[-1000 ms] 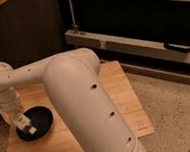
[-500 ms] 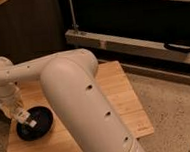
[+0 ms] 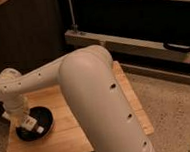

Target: Place the bottle in the ceramic bowl

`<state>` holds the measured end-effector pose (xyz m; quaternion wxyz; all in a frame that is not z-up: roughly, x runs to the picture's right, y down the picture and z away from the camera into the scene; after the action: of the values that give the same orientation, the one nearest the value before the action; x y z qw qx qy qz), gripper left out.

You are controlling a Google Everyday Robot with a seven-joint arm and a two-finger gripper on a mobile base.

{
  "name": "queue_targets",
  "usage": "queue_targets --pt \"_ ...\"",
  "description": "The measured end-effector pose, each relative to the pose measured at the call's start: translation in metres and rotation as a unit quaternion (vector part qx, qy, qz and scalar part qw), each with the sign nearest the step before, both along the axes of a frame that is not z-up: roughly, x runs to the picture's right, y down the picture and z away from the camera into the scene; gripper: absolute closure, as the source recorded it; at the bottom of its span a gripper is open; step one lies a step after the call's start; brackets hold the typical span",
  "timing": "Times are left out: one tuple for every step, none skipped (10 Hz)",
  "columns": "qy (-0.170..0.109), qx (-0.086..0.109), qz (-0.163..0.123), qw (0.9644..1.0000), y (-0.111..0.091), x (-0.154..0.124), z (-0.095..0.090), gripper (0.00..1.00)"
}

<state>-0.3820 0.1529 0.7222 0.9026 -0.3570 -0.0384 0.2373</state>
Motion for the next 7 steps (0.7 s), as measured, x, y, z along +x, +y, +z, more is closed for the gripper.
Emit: queue_targets --pt "-0.002 -0.001 -0.002 1.0000 0.006 0.001 -0.002 0.26" --pt "0.009 0.001 -0.009 0.9999 0.008 0.001 0.000 0.21" --pt "0.023 -0.001 -0.018 0.9996 0.015 -0.007 -0.001 0.20" --pt "0.028 -0.005 -0.019 0.9994 0.020 -0.014 -0.004 0.20" --pt "0.033 -0.002 -0.021 0.9992 0.017 -0.010 -0.001 0.20" --pt "0.035 -0.001 -0.022 0.9992 0.017 -0.009 -0.001 0.20" --pt "0.032 -0.001 -0.023 0.9992 0.018 -0.012 -0.002 0.20"
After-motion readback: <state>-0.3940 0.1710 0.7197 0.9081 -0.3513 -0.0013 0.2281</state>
